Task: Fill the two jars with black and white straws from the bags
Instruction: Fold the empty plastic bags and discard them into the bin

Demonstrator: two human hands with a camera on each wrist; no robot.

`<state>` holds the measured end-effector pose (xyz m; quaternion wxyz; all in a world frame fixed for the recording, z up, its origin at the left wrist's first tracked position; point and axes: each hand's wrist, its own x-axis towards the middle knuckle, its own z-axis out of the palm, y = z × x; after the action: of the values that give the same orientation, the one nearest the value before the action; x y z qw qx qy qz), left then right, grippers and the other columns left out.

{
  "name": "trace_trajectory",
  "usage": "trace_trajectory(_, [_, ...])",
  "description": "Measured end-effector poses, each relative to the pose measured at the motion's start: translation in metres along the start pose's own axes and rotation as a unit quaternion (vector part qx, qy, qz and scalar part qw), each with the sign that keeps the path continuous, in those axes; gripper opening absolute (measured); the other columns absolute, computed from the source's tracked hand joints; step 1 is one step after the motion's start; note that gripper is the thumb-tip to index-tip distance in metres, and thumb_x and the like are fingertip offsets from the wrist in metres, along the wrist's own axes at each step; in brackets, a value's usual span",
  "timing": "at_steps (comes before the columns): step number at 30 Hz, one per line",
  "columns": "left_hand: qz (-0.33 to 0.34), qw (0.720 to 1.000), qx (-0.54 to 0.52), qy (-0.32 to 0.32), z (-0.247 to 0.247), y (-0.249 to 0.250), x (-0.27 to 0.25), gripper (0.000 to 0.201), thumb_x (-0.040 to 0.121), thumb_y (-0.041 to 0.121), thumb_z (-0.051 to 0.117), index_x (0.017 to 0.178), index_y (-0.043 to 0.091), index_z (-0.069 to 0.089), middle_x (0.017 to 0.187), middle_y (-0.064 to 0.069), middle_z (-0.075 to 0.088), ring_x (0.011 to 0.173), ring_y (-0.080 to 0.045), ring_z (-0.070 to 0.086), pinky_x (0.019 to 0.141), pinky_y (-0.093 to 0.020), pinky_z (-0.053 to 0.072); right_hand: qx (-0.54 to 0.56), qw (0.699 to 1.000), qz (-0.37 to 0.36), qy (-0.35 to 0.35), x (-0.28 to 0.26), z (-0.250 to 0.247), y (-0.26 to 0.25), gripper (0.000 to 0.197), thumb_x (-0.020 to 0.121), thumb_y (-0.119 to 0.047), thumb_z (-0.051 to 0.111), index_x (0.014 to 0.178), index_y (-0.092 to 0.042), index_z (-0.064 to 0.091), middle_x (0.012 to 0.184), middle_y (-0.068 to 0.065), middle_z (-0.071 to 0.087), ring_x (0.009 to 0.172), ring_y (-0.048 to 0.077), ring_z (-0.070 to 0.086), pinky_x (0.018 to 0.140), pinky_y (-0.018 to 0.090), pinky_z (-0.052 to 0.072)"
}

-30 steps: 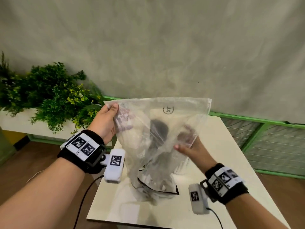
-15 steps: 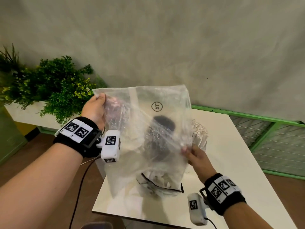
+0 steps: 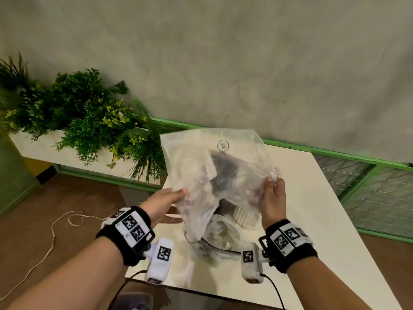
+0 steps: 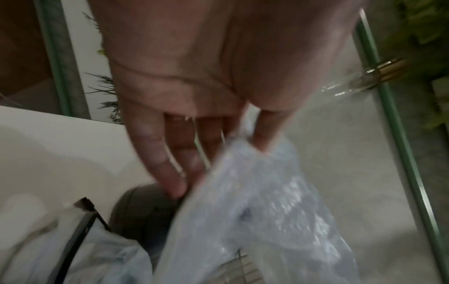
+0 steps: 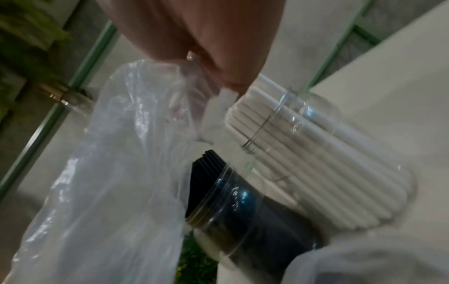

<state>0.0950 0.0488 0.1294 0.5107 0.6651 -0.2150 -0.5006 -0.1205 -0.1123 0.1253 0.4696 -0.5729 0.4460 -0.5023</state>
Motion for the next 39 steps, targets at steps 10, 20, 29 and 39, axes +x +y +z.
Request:
trace_trajectory(10, [0.123,0.947,0.204,0.214,-0.019,-0.018,0.014,0.039,0.096,0.045,0.041,0.095,0.008,0.053,0.084,-0.01,0.061,0.081,-0.029,0.058,0.075,-0.036,0.046,-0.114,0.992,-0.021,-0.056,-0.008,-0.04,0.023,0.008,0.1,-0.03,0.045,0.096,-0.023,0.045,0.064,0.0,0.047,0.054,0.019,0.039,0.041,0.023,0.036])
trace_trajectory(20, [0.148,0.97,0.165,0.104,-0.031,-0.018,0.02,0.078,0.085,0.008,0.066,0.146,0.034,0.024,0.12,0.006,0.058,0.106,-0.022,0.059,0.08,-0.04,0.053,-0.222,0.906,0.0,-0.36,0.011,-0.041,0.009,0.086,0.084,-0.008,0.071,0.148,-0.038,0.021,0.125,-0.023,0.037,0.086,0.014,0.061,0.079,0.016,0.052])
trace_trajectory(29, [0.25,0.826,0.426,0.271,-0.046,0.006,0.008,0.019,0.073,0.027,0.078,0.072,0.018,0.06,0.088,0.002,0.051,0.093,-0.025,0.048,0.083,-0.038,0.045,-0.325,0.876,-0.325,-0.146,0.022,-0.028,-0.008,0.014,0.067,-0.005,0.083,0.075,-0.01,0.072,0.086,0.001,0.054,0.084,0.029,0.054,0.072,0.033,0.042])
trace_trajectory(39, [0.301,0.829,0.441,0.166,-0.005,0.055,-0.017,0.013,0.091,0.027,0.052,0.097,0.027,0.063,0.095,-0.002,0.06,0.087,-0.025,0.059,0.073,-0.035,0.046,-0.345,0.804,-0.413,-0.253,-0.011,-0.028,-0.103,0.029,0.082,-0.052,0.059,0.085,-0.023,0.056,0.074,-0.013,0.057,0.073,0.004,0.054,0.092,0.036,0.044])
